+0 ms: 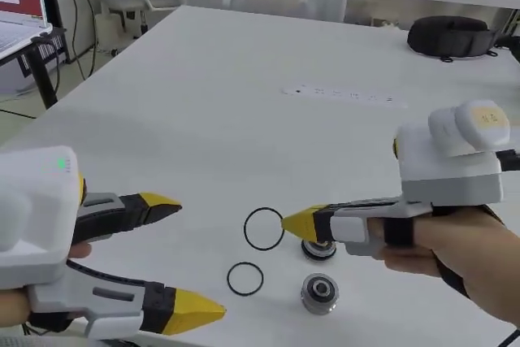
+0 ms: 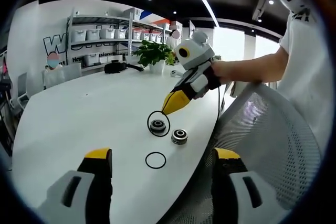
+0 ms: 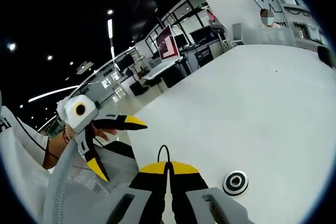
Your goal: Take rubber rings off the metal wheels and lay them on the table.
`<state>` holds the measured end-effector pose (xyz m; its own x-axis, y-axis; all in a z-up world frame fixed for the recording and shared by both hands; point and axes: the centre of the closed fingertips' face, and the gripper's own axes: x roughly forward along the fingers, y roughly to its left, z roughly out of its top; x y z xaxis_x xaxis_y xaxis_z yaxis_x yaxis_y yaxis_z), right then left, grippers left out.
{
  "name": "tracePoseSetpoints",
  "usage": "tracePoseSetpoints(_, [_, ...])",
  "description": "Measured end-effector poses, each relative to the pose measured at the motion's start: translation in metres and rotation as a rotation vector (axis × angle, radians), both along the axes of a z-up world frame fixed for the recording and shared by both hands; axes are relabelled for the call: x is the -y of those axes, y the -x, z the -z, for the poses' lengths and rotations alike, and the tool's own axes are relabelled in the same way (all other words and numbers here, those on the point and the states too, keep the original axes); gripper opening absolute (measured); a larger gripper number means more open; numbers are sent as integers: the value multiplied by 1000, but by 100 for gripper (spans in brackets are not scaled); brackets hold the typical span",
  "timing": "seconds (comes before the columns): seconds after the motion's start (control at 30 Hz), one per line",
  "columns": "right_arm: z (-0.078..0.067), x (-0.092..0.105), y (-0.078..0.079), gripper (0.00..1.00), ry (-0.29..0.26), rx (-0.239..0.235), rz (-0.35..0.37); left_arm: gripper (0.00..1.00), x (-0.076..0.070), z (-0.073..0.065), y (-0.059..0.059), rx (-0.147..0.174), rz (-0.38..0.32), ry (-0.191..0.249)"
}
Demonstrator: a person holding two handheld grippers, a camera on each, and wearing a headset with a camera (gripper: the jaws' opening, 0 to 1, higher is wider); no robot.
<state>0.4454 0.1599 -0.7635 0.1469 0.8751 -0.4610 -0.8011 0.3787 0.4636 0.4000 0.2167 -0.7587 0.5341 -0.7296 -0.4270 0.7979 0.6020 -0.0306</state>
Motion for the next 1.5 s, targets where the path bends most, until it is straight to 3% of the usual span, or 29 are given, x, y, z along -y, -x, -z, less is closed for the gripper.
tracePoseSetpoints(0.23, [22, -1, 3, 0, 34, -43, -10, 76, 1, 4, 2, -11, 15, -24])
tracePoseSetpoints(0.37, [38, 2, 8, 0, 68, -69, -14, 76, 1, 3, 2, -10, 14, -13])
tracePoseSetpoints(0.7, [59, 9, 8, 0, 117, -105, -12, 76, 1, 4, 2, -13, 15, -25])
tracePoseSetpoints(0.9, [69, 11, 8, 0, 143, -100, -17, 75, 1, 6, 2, -18, 15, -28])
tracePoseSetpoints(1.07, [81, 14, 13, 0, 202, -82, -43, 75, 1, 6, 2, -25, 11, -22])
tracePoseSetpoints(1.2, [80, 12, 13, 0, 205, -62, -50, 75, 1, 7, 2, -30, 12, -23])
tracePoseSetpoints(1.33, [83, 14, 9, 0, 239, -3, -51, 75, 1, 7, 2, -34, 13, -21])
tracePoseSetpoints(1.5, [83, 15, 6, 0, 237, -3, -41, 75, 0, 8, 2, -37, 6, -20])
